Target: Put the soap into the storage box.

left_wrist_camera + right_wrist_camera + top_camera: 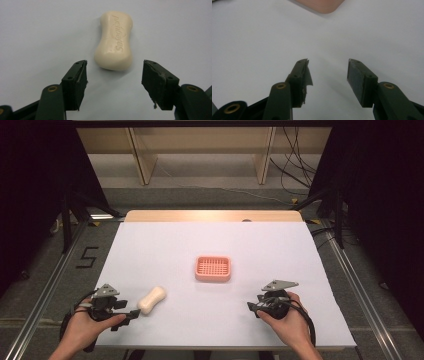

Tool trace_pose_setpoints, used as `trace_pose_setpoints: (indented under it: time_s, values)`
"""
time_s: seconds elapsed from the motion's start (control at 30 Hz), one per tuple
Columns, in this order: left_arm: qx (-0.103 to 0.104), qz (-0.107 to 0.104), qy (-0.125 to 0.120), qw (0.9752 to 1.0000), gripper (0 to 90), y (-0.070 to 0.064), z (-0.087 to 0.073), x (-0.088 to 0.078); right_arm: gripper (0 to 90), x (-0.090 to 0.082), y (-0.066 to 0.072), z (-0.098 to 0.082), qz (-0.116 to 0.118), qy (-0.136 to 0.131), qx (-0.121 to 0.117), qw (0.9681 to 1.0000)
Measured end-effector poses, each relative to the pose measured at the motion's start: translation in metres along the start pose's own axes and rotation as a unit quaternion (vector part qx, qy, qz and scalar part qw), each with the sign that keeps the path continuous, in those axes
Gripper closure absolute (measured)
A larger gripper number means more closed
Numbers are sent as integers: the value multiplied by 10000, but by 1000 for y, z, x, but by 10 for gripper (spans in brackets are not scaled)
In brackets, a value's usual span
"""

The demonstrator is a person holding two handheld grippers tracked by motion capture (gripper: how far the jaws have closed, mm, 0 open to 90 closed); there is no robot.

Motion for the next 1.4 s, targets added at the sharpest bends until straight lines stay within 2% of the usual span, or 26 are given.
trace_pose_setpoints:
  time_s: [0.07,0.1,0.13,0.17,0.23,0.27,0.37,0.4,0.43,0.47,0.5,0.57,0.63,0.77,0.8,0.93,0.97,1.0,1.03,1.1,1.17,1.2,1.27,1.33,1.37,1.4]
  values:
    - [-25,81,83,9999,363,4,10,2,518,0,-5,-1,-35,12,-165,9999]
    - [-71,110,105,9999,363,5,14,3,518,0,-4,-2,-43,23,-70,10000]
    - [53,109,314,9994,363,8,18,3,517,-2,-4,-1,-11,105,-22,9999]
    - [37,109,484,9988,363,10,23,5,516,-3,-5,-1,-18,89,-42,9999]
    - [25,105,538,9985,362,11,26,7,513,-4,-5,-1,-34,47,-21,10000]
    - [36,84,797,9968,360,15,35,10,511,-4,-6,-1,-14,24,-56,10000]
    - [-20,118,1004,9949,334,17,40,14,509,-5,-5,-1,-11,32,6,10000]
    - [-62,142,1244,9921,335,19,49,19,507,-5,-6,-1,-12,55,24,10000]
    - [-62,142,1244,9921,328,19,49,19,507,-4,-7,-1,-30,-34,-38,10000]
    - [-51,105,1433,9896,315,21,55,23,507,-4,-7,-1,-31,-29,-35,10000]
    - [-316,128,1538,9875,305,18,59,26,506,-4,-7,-1,-28,-15,-1,10000]
    - [-247,187,1621,9863,306,18,68,28,506,-4,-8,-1,-26,20,-6,10000]
    - [-222,239,1591,9867,304,18,76,31,506,-4,-9,-1,-40,-15,-80,10000]
    - [66,277,1780,9836,300,16,84,38,502,-5,-7,0,-14,7,54,10000]
    - [-35,257,1847,9825,300,13,84,41,502,-5,-7,0,-11,10,53,10000]
    - [29,141,1966,9804,302,9,86,52,502,-4,-8,0,-9,36,9,10000]
    - [27,91,2065,9784,305,8,86,53,502,-4,-7,0,0,43,65,10000]
    - [-6,98,2036,9790,308,6,86,55,502,-4,-7,0,-4,21,53,10000]
    - [81,81,2114,9773,308,6,87,56,501,-3,-8,0,2,-37,-43,10000]
    - [100,66,2156,9764,313,4,87,58,500,-4,-7,0,5,54,61,10000]
    - [235,52,2349,9717,316,0,88,62,499,-3,-7,-1,12,16,59,10000]
    - [200,42,2350,9718,319,-2,87,64,498,-3,-7,-1,0,-10,38,10000]
    - [344,19,2465,9685,341,-3,87,67,496,-3,-6,-1,9,50,25,10000]
    - [417,53,2455,9685,345,-4,86,70,495,-4,-6,-1,16,35,58,10000]
    - [376,86,2454,9687,346,-4,86,71,495,-1,-5,-1,25,-147,96,9998]
    - [398,89,2507,9672,346,-4,86,72,495,-1,-5,-1,21,-123,98,9999]
Point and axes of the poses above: each handheld gripper's, and its own axes: x roughly forward along the jaws, z roughly out of its top, y roughly to its left, the point moved 1 cm from there along x, roughly forward along the jaws, and after that the axes turned 5 degrees about x, right-handed, at the moved point
